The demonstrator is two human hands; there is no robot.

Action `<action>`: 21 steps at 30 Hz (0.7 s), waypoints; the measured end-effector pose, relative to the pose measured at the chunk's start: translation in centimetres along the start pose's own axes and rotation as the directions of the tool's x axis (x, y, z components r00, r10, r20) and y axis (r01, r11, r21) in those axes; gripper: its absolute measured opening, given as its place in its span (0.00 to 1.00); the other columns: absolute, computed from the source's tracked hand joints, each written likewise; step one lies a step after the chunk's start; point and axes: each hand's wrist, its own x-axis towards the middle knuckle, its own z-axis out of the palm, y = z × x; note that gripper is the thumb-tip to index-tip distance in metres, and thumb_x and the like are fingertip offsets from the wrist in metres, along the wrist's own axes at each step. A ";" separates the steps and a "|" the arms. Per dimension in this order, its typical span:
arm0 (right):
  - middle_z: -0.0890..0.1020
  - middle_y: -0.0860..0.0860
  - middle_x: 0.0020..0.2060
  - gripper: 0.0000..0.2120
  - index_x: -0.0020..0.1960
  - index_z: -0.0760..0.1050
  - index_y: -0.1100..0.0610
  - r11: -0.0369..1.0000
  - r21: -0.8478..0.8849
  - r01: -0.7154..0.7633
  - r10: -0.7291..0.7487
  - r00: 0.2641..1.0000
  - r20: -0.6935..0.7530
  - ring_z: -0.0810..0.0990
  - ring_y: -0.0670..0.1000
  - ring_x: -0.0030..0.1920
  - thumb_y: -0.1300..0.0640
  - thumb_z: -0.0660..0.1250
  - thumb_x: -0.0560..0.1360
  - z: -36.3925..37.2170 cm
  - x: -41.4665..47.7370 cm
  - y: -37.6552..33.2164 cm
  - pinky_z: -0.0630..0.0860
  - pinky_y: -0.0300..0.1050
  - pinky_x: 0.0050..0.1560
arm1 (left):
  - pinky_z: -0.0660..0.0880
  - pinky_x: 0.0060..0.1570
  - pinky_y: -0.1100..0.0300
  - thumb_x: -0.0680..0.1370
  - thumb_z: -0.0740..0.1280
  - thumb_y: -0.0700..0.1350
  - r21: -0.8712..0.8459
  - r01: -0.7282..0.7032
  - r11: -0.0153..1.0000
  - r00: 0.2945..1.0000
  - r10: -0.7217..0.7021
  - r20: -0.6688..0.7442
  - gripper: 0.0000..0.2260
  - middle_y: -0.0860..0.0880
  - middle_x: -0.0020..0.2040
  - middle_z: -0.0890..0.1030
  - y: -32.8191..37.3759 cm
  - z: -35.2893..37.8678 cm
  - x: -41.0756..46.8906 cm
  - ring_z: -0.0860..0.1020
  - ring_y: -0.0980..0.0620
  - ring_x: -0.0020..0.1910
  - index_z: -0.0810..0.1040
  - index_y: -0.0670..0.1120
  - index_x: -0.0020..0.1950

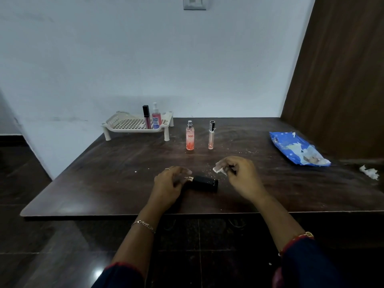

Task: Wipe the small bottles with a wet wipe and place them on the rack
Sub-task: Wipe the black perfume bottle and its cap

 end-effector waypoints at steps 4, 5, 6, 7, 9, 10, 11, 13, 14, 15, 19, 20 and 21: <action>0.83 0.46 0.46 0.15 0.45 0.82 0.53 0.993 -0.079 0.091 -0.079 0.986 0.147 0.80 0.40 0.47 0.71 0.64 0.71 0.9 1.0 -1.8 0.78 0.39 0.51 | 0.51 0.56 0.57 0.76 0.66 0.51 0.227 0.024 0.974 0.996 -0.042 0.076 0.13 0.62 0.57 0.77 0.1 0.6 0.2 0.67 0.61 0.61 0.76 0.63 0.59; 0.83 0.46 0.46 0.14 0.45 0.81 0.53 0.986 -0.099 0.133 -0.112 0.974 0.197 0.80 0.42 0.47 0.70 0.65 0.71 1.4 1.2 -2.4 0.78 0.40 0.51 | 0.51 0.54 0.57 0.76 0.66 0.51 0.255 0.014 0.967 0.997 -0.034 0.073 0.11 0.62 0.57 0.77 0.1 0.7 0.2 0.68 0.59 0.62 0.77 0.62 0.58; 0.82 0.46 0.46 0.12 0.45 0.81 0.53 0.976 -0.128 0.175 -0.139 0.958 0.253 0.79 0.43 0.47 0.69 0.65 0.72 2.0 1.3 -2.8 0.77 0.41 0.51 | 0.51 0.53 0.57 0.76 0.65 0.52 0.277 0.005 0.961 0.998 -0.024 0.065 0.10 0.61 0.55 0.77 0.1 0.8 0.3 0.69 0.58 0.61 0.78 0.61 0.56; 0.82 0.46 0.46 0.11 0.45 0.80 0.53 0.963 -0.164 0.212 -0.154 0.939 0.306 0.79 0.45 0.48 0.67 0.65 0.72 2.5 1.3 -3.1 0.77 0.43 0.51 | 0.51 0.52 0.57 0.76 0.65 0.52 0.292 -0.003 0.957 0.998 -0.014 0.056 0.08 0.60 0.54 0.78 0.1 0.8 0.2 0.70 0.57 0.61 0.78 0.59 0.54; 0.81 0.47 0.46 0.11 0.44 0.80 0.53 0.943 -0.221 0.247 -0.157 0.920 0.359 0.79 0.48 0.48 0.66 0.64 0.73 3.1 1.2 -3.2 0.76 0.48 0.51 | 0.51 0.51 0.58 0.76 0.65 0.52 0.317 -0.023 0.948 0.999 0.011 0.038 0.08 0.59 0.51 0.78 0.1 0.7 0.2 0.70 0.56 0.59 0.79 0.58 0.53; 0.82 0.47 0.46 0.11 0.44 0.80 0.53 0.942 -0.233 0.243 -0.149 0.922 0.358 0.79 0.49 0.48 0.66 0.63 0.74 2.9 1.0 -2.9 0.76 0.49 0.51 | 0.50 0.50 0.58 0.76 0.65 0.51 0.329 -0.033 0.944 0.999 0.024 0.031 0.08 0.59 0.51 0.78 0.1 0.8 0.1 0.70 0.56 0.59 0.79 0.58 0.54; 0.82 0.47 0.46 0.11 0.44 0.80 0.53 0.942 -0.239 0.236 -0.146 0.928 0.344 0.79 0.49 0.48 0.67 0.63 0.74 2.6 0.8 -2.6 0.75 0.49 0.51 | 0.50 0.50 0.58 0.76 0.65 0.51 0.334 -0.038 0.942 0.999 0.031 0.025 0.08 0.59 0.52 0.79 0.1 0.8 0.1 0.70 0.56 0.59 0.79 0.59 0.54; 0.83 0.48 0.45 0.12 0.45 0.81 0.54 0.943 -0.247 0.225 -0.142 0.939 0.314 0.80 0.48 0.47 0.68 0.63 0.73 1.6 0.3 -1.9 0.75 0.46 0.52 | 0.50 0.51 0.58 0.76 0.65 0.51 0.328 -0.036 0.944 0.999 0.033 0.015 0.08 0.59 0.52 0.79 0.0 0.9 0.2 0.70 0.57 0.59 0.79 0.59 0.54; 0.83 0.48 0.45 0.12 0.45 0.82 0.55 0.946 -0.244 0.215 -0.137 0.944 0.300 0.80 0.48 0.47 0.68 0.63 0.72 1.0 -0.1 -1.6 0.76 0.44 0.52 | 0.50 0.51 0.57 0.76 0.65 0.52 0.326 -0.031 0.945 1.000 0.029 0.011 0.08 0.59 0.53 0.79 -0.1 1.0 0.2 0.69 0.57 0.60 0.79 0.59 0.54; 0.83 0.48 0.46 0.13 0.45 0.82 0.55 0.949 -0.242 0.202 -0.129 0.949 0.289 0.80 0.47 0.47 0.69 0.63 0.72 0.5 -0.3 -1.3 0.76 0.43 0.51 | 0.50 0.52 0.57 0.76 0.65 0.52 0.329 -0.026 0.944 1.000 0.024 0.010 0.08 0.59 0.53 0.79 -0.2 0.9 0.3 0.69 0.57 0.60 0.79 0.59 0.54; 0.82 0.50 0.48 0.13 0.47 0.80 0.56 0.910 -0.373 0.181 -0.072 0.954 0.290 0.79 0.50 0.50 0.70 0.63 0.71 -1.5 -1.0 0.5 0.75 0.46 0.53 | 0.50 0.51 0.58 0.76 0.65 0.52 0.346 -0.030 0.938 1.000 0.031 0.004 0.08 0.58 0.53 0.78 -0.6 1.2 0.3 0.69 0.55 0.59 0.78 0.58 0.54; 0.82 0.50 0.48 0.12 0.46 0.80 0.57 0.906 -0.395 0.152 -0.050 0.965 0.257 0.79 0.51 0.51 0.70 0.63 0.70 -2.0 -1.2 1.0 0.74 0.47 0.54 | 0.49 0.50 0.58 0.76 0.65 0.52 0.349 -0.031 0.937 0.999 0.034 -0.002 0.07 0.58 0.52 0.78 -0.7 1.2 0.3 0.69 0.54 0.59 0.78 0.58 0.53; 0.82 0.50 0.48 0.13 0.46 0.80 0.57 0.917 -0.383 0.113 -0.035 0.978 0.204 0.79 0.51 0.51 0.71 0.64 0.69 -2.4 -1.4 1.3 0.74 0.47 0.55 | 0.50 0.50 0.58 0.76 0.65 0.52 0.351 -0.031 0.936 0.999 0.035 -0.006 0.07 0.58 0.52 0.78 -0.7 1.2 0.2 0.69 0.53 0.59 0.78 0.58 0.53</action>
